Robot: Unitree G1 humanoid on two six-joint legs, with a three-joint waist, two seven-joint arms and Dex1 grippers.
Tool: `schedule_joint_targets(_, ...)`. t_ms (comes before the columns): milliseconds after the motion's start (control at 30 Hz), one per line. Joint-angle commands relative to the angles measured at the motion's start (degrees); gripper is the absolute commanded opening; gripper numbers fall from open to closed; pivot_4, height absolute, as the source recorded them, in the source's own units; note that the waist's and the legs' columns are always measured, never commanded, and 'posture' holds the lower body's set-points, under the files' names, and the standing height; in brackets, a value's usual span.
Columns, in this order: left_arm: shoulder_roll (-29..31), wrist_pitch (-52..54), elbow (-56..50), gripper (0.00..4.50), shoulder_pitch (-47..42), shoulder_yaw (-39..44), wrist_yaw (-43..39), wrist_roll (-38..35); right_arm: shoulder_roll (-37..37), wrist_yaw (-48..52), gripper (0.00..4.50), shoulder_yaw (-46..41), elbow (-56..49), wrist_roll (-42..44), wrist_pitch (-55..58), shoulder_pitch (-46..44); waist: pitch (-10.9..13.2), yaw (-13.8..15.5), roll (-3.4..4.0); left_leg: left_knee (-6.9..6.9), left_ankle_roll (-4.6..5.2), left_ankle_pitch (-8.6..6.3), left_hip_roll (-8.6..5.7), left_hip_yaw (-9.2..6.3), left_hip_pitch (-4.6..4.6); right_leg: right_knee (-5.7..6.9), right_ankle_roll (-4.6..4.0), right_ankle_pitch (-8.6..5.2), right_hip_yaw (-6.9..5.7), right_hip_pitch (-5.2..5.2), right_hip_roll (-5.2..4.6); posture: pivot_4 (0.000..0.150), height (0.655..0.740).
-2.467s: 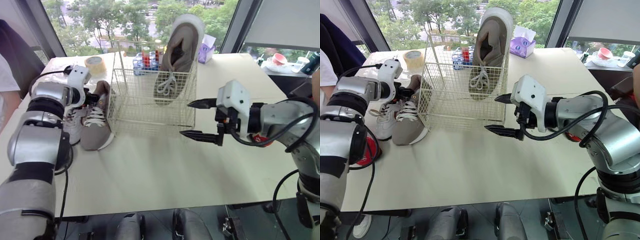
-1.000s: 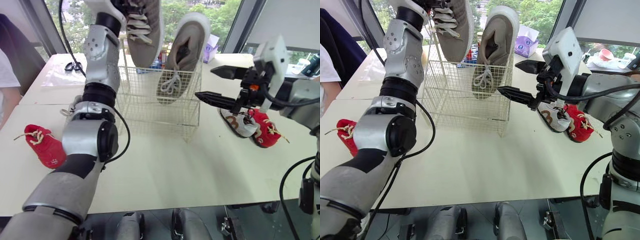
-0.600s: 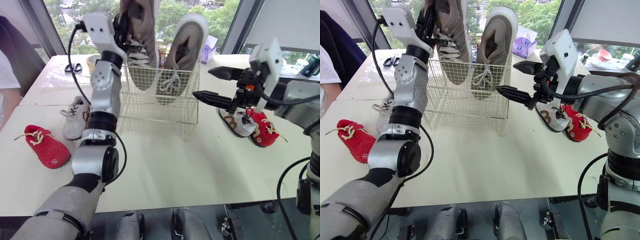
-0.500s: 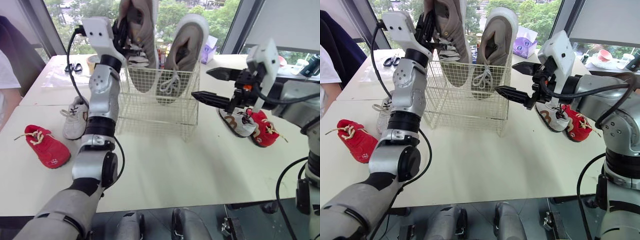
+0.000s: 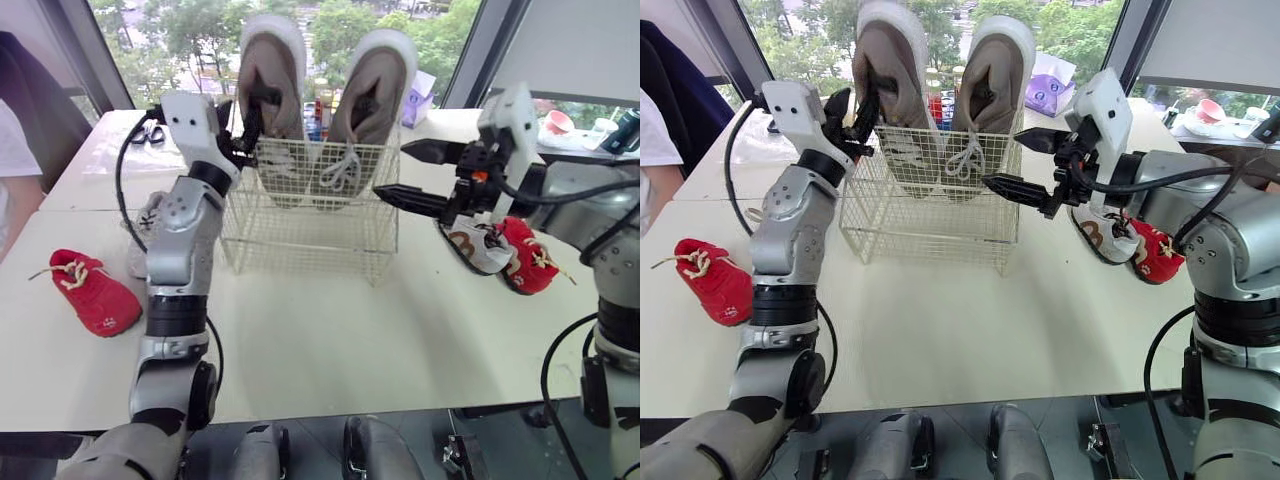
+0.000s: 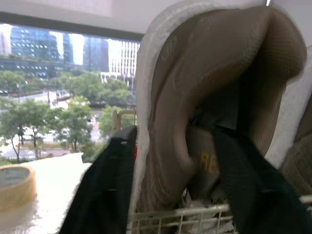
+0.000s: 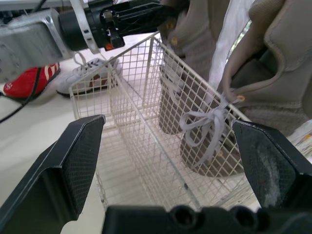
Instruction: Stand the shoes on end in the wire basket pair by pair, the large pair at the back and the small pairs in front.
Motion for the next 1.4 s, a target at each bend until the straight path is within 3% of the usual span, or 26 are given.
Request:
schedule_joint_targets(33, 5.26, 6.46, -8.58, 4.33, 0.51, 0.78, -3.91, -3.39, 0.18, 0.49, 4.50, -0.78, 0.09, -0.65, -1.54, -1.18, -0.01, -0.03, 0.02, 0.00, 0.00, 0.00, 0.00, 0.00, 0.00, 0.00, 0.00, 0.00, 0.00, 0.00, 0.01, 0.150, 0.7400)
schedule_joint_targets(133, 9.38, 12.15, -13.67, 4.48, 2.54, 1.77, -6.09, -6.58, 0.35, 0.46, 4.50, -0.88, 0.68, -1.08, -1.88, -0.57, -0.01, -0.02, 0.03, 0.00, -0.01, 0.00, 0.00, 0.01, 0.01, -0.01, 0.00, 0.00, 0.01, 0.01, 0.00, 0.150, 0.7400)
schedule_joint_targets(267, 18.71, 29.15, -21.83, 4.48, 6.40, 11.44, -9.88, -21.93, 3.58, -5.66, 4.50, -6.68, 2.17, -1.43, -3.38, 1.71, -0.01, -0.15, 0.03, 0.00, -0.11, 0.06, 0.03, -0.02, 0.00, -0.01, -0.01, 0.00, 0.01, 0.00, 0.02, 0.150, 0.7400)
schedule_joint_targets(367, 22.36, 37.14, -24.87, 4.48, 10.37, 16.70, -11.61, -32.11, 5.47, -10.25, 4.50, -11.77, 3.76, -2.19, -5.24, 3.68, -0.02, -0.04, 0.04, -0.01, -0.24, 0.14, 0.05, 0.00, 0.01, 0.00, -0.01, -0.01, 0.03, -0.02, 0.03, 0.150, 0.7400)
schedule_joint_targets(467, 22.79, 42.59, -28.16, 4.48, 16.68, 20.29, -12.76, -43.70, 6.96, -13.29, 4.50, -17.09, 3.49, -2.65, -7.48, 9.22, -0.06, 0.33, 0.06, 0.00, -0.31, 0.17, 0.01, -0.03, 0.07, -0.04, 0.00, -0.02, 0.02, 0.15, -0.01, 0.150, 0.7400)
schedule_joint_targets(633, 19.16, 44.27, -34.82, 4.48, 24.30, 17.08, -7.80, -56.74, 9.77, -20.20, 4.50, -22.42, -1.29, -0.99, -6.53, 15.57, -0.06, 0.03, 0.09, 0.03, -0.10, 0.05, -0.04, -0.11, 0.29, -0.11, 0.00, -0.03, 0.01, 0.46, -0.04, 0.150, 0.7400)
schedule_joint_targets(800, 18.25, 42.52, -41.86, 4.48, 33.05, 7.18, -9.07, -53.98, 9.93, -23.46, 4.50, -24.93, -6.71, -4.03, -6.13, 29.95, -0.15, 0.10, 0.22, -0.15, -0.05, -0.02, -0.02, -0.15, 0.85, -0.12, -0.09, -0.16, -0.01, 0.95, 0.02, 0.150, 0.7400)
schedule_joint_targets(1000, 20.78, 39.51, -44.74, 4.48, 34.85, -0.94, -11.77, -48.13, 9.56, -20.01, 4.50, -24.91, -6.32, -6.23, -9.82, 41.84, -0.43, 0.07, 0.76, -0.14, -0.05, -0.01, -0.03, -0.13, 0.91, -0.11, -0.37, -0.32, 0.05, 0.96, 0.08, 0.150, 0.7400)
schedule_joint_targets(1400, 22.85, 37.79, -45.73, 4.48, 34.58, -1.49, -9.27, -50.59, 8.66, -12.93, 4.50, -17.67, 11.18, -14.82, -20.91, 38.59, -0.50, 0.06, 0.89, -0.14, -0.03, -0.02, -0.05, -0.14, 0.89, -0.13, -0.40, -0.35, 0.10, 0.93, 0.10, 0.150, 0.7400)
